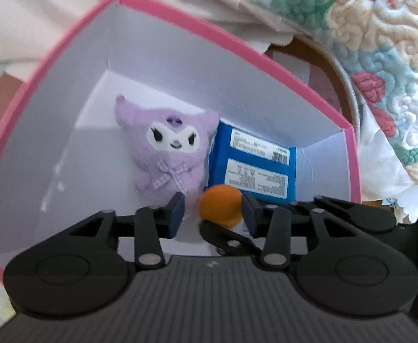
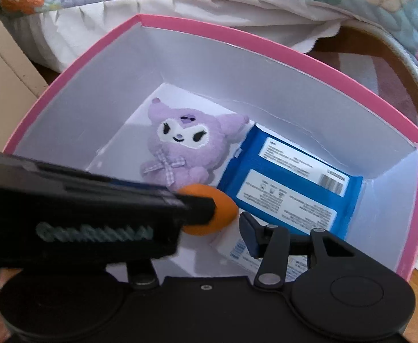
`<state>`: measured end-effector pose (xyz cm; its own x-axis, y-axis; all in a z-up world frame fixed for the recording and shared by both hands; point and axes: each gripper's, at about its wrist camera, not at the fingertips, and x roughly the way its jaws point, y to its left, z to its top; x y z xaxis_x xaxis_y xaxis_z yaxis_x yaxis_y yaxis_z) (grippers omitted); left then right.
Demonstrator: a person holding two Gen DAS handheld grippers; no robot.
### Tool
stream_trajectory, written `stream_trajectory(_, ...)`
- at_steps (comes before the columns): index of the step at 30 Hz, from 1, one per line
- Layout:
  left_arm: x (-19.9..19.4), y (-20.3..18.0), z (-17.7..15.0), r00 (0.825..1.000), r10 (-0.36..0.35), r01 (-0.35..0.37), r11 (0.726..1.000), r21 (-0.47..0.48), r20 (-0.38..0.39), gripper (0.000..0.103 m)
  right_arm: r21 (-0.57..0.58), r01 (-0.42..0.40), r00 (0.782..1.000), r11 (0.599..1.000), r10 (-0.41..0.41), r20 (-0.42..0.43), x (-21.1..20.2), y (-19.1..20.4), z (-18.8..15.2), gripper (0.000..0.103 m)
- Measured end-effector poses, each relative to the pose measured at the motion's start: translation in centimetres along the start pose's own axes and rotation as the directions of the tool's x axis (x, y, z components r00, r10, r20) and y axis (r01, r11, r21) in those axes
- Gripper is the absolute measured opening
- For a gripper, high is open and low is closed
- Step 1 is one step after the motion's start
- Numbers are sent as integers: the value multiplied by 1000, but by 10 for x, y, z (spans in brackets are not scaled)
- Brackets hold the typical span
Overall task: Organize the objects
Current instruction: 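Carry the orange sponge into the pink box and open the right tool, then withdraw the right tool and move it toward the beige foundation bottle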
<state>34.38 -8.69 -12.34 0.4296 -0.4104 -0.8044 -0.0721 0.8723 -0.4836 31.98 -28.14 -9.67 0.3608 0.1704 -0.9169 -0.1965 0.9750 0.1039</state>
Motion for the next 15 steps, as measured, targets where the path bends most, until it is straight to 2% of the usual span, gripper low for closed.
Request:
stream_trajectory(3,-13,-1,0,1000,-5,5,1000,14,31,54,25,9,999,1000,-10,43,-12,-1,-6,56)
stream_trajectory(9,-32,-2,-4,999,20,-21,999,35,30,54,66,45,989,997,-54,138,-36,-5,-20,56)
stream_trajectory(15,-48,-10,-10,999,43,-46,996,83,28,54,77,46,983,996,-58,174,-43,-2,-28,54)
